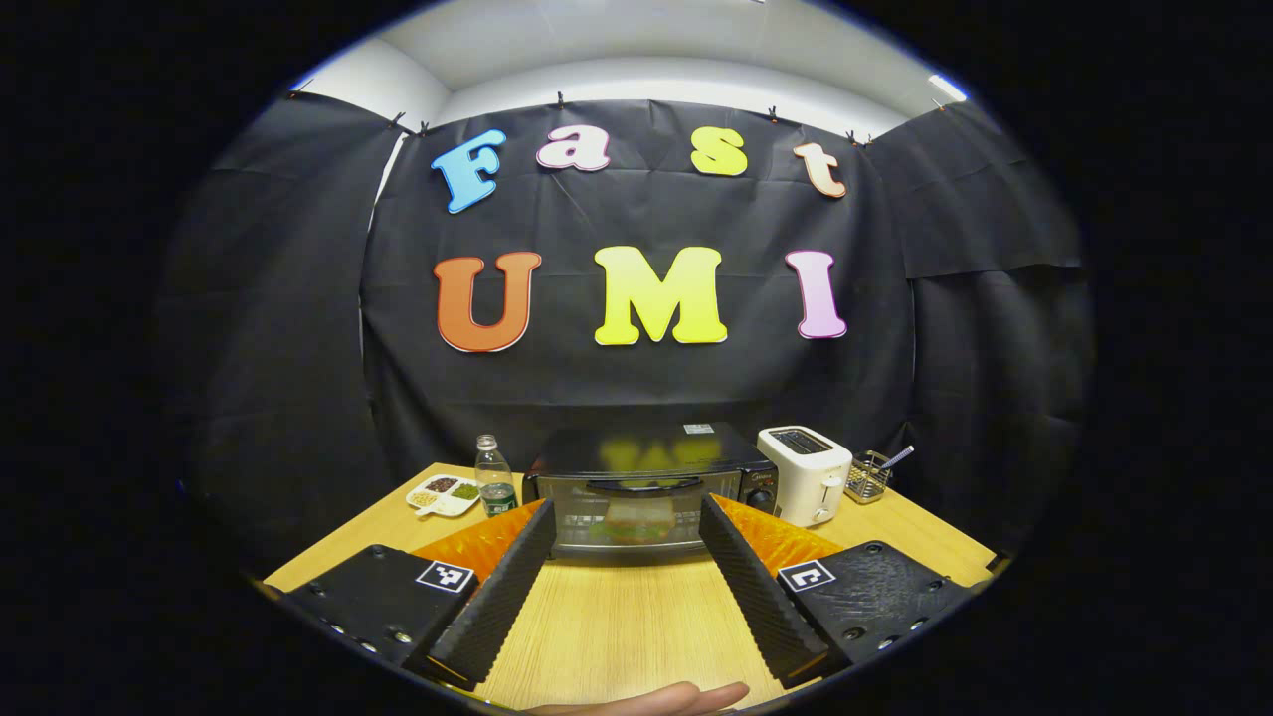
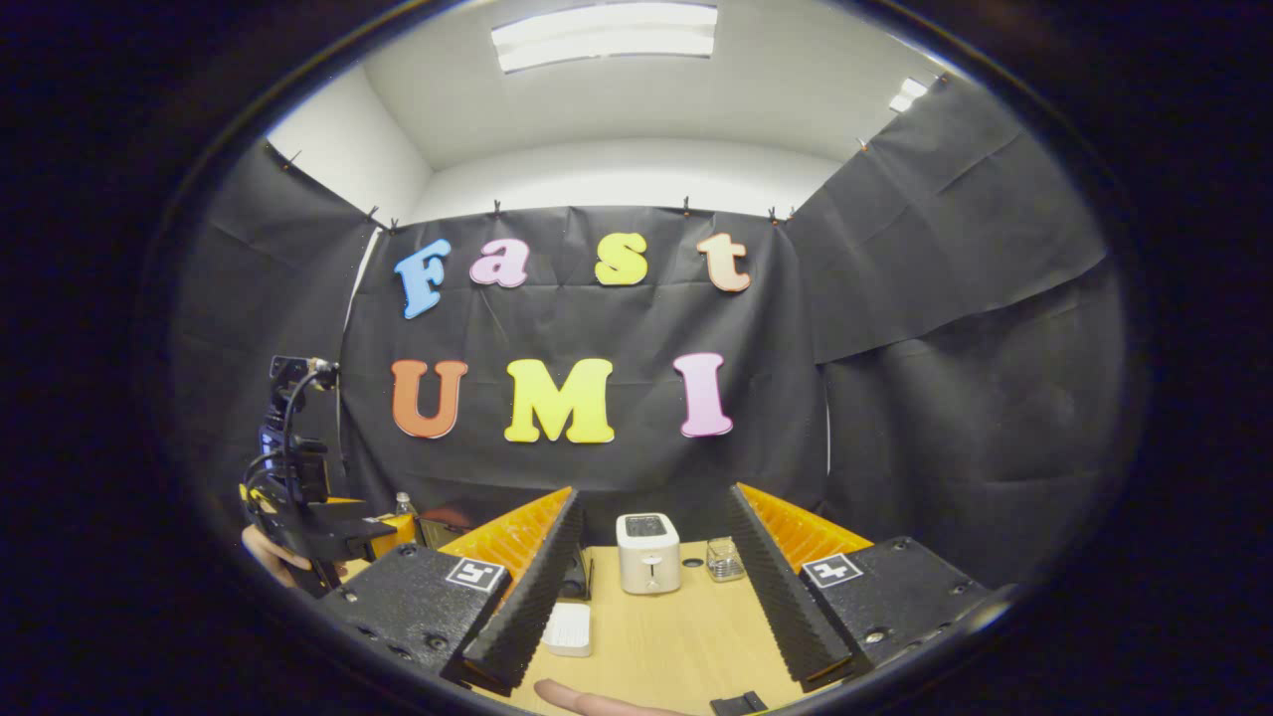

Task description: Open the electric oven with the left hand, put the food in, and close the electric oven.

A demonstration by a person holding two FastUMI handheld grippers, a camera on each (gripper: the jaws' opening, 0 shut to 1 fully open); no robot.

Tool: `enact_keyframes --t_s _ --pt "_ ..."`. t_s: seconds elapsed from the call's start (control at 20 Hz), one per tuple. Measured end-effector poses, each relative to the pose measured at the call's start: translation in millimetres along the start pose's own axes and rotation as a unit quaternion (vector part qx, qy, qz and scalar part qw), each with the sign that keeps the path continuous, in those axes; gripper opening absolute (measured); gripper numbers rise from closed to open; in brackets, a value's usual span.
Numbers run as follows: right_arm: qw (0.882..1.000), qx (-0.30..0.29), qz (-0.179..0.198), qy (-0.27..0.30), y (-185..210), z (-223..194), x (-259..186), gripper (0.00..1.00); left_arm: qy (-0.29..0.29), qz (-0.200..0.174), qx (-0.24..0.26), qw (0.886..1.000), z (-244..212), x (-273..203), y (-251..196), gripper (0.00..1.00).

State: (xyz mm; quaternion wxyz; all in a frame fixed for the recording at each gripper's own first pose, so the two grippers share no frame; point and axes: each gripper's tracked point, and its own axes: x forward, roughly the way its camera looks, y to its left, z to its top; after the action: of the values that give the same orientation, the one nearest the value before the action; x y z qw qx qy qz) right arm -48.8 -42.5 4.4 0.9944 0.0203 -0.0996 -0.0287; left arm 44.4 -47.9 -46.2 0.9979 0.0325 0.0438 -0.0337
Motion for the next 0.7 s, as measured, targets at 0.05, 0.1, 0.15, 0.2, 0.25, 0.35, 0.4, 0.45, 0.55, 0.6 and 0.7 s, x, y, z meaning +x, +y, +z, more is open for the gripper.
enact_keyframes --t_s 0.05,0.1,0.15,0.2,0.25,0.35,0.4,0.45,0.55,0.6,0.7 --pt "1.000 -0.003 0.003 0.003 1.8 -1.5 -5.7 0.94 0.001 0.007 0.003 1.000 1.5 -12.5 1.4 0.95" --pt "1.000 -0.001 0.005 0.002 3.3 -1.4 -12.1 0.94 -0.002 0.014 0.006 1.000 3.5 -26.2 2.2 0.95" --pt "1.000 0.001 0.007 0.002 5.8 -1.1 -15.4 0.94 -0.006 0.018 0.007 1.000 7.4 -42.1 1.8 0.95" --pt "1.000 0.001 0.009 0.000 7.1 -0.7 -20.3 0.94 -0.013 0.023 0.005 1.000 11.2 -57.8 2.5 0.95" --pt "1.000 -0.002 0.010 0.003 8.6 -3.0 -24.8 0.94 -0.021 0.026 0.004 0.999 14.5 -73.0 3.3 0.95" --pt "1.000 -0.004 0.016 0.006 11.9 -6.1 -32.5 0.94 -0.035 0.035 -0.003 0.999 23.7 -102.7 6.0 0.95" --pt "1.000 -0.006 0.017 0.007 12.5 -4.8 -40.0 0.94 -0.043 0.043 -0.007 0.998 27.6 -117.0 10.3 0.95" --pt "1.000 -0.009 0.017 0.008 10.2 -6.5 -44.7 0.94 -0.054 0.049 -0.010 0.997 33.7 -130.5 14.6 0.95" --pt "1.000 -0.020 0.020 0.011 7.7 -8.0 -48.0 0.94 -0.065 0.047 -0.019 0.997 36.5 -149.0 15.2 0.95" --pt "0.999 -0.024 0.021 0.011 6.8 -6.8 -49.0 0.94 -0.068 0.045 -0.028 0.996 35.7 -151.0 15.3 0.95" --pt "0.999 -0.027 0.012 0.012 -3.3 -6.4 -45.8 0.94 -0.063 0.047 -0.042 0.996 27.0 -156.1 16.3 0.95"
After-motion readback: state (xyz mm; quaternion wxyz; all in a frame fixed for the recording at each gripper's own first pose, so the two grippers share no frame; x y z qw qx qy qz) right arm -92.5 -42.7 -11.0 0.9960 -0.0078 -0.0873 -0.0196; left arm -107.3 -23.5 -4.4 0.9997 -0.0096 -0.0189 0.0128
